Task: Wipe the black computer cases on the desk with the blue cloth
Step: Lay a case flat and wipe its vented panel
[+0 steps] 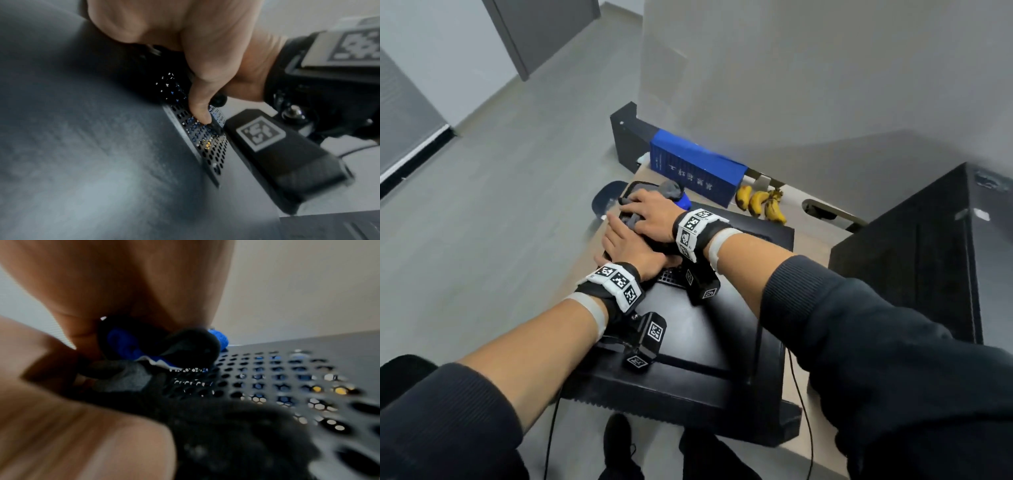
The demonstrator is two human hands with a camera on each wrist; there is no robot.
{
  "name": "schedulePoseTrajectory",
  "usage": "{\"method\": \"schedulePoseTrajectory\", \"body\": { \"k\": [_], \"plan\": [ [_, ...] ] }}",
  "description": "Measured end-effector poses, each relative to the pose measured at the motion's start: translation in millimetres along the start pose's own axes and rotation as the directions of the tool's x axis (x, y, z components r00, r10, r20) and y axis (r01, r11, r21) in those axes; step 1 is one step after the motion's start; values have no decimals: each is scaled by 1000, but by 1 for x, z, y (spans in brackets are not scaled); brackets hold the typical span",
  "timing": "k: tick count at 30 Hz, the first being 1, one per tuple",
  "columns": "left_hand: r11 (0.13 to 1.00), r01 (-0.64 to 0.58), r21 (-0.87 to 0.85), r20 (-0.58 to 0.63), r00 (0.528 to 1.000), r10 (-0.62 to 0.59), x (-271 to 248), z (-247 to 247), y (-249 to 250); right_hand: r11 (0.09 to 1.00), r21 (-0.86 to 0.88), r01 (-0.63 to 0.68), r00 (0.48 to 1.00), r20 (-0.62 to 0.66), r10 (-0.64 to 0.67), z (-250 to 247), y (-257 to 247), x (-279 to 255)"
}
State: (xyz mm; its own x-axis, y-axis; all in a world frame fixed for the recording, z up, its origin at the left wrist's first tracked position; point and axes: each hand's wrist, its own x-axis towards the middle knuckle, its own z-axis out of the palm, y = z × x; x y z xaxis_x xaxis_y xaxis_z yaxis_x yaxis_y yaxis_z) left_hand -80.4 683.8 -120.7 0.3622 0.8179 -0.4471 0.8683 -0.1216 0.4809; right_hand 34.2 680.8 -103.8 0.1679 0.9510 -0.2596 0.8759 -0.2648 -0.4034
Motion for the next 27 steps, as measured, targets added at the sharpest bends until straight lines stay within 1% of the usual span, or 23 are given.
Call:
{"method": "schedulePoseTrajectory", "body": {
  "k": [3, 6, 8, 10, 12, 16, 18, 20, 21, 22, 23, 25, 27],
  "plan": [
    [1000, -6, -5, 4, 1000, 6, -2, -1, 2, 999, -10, 52, 999, 16, -52, 0, 5, 12],
    [1000, 8, 14, 23, 1000, -9, -4, -2, 4, 990, -115, 79, 997, -1, -79, 4, 8, 18],
    [1000, 16, 23, 32, 999, -17, -5, -3, 3, 988, -151, 43, 999, -8, -44, 9, 5, 20],
    [1000, 2, 29, 31, 1000, -3, -6, -4, 3, 990, -141, -30, 998, -66, 21, 9, 7, 13],
    [1000, -19, 14, 37, 999, 18, -6, -5, 2, 982, -97, -164, 980, -131, 151, 10, 27, -7],
    [999, -34, -10, 35, 999, 35, -5, -4, 2, 915, -84, -394, 902, -227, 368, 8, 89, -82],
    [999, -37, -16, 34, 999, 37, -3, -3, -1, 861, -84, -502, 845, -261, 467, 8, 108, -119],
    [999, -39, -6, 24, 999, 39, -3, -1, -2, 795, -39, -605, 772, -271, 575, 12, 112, -148],
    [999, -42, -2, 22, 999, 42, -2, 0, -3, 771, -7, -637, 743, -273, 611, 17, 110, -159],
    [999, -41, 1, 17, 999, 41, -2, 1, -4, 760, 15, -649, 730, -267, 629, 20, 105, -169],
    [999, -39, 8, 11, 999, 39, -2, 1, -4, 759, 32, -650, 730, -252, 636, 25, 98, -179],
    [999, -40, 23, 0, 999, 40, -4, 1, -3, 768, 66, -637, 742, -216, 635, 37, 80, -204],
    [999, -51, 8, -3, 999, 51, -9, 0, 0, 781, 89, -618, 756, -209, 621, 53, 56, -229]
  ]
}}
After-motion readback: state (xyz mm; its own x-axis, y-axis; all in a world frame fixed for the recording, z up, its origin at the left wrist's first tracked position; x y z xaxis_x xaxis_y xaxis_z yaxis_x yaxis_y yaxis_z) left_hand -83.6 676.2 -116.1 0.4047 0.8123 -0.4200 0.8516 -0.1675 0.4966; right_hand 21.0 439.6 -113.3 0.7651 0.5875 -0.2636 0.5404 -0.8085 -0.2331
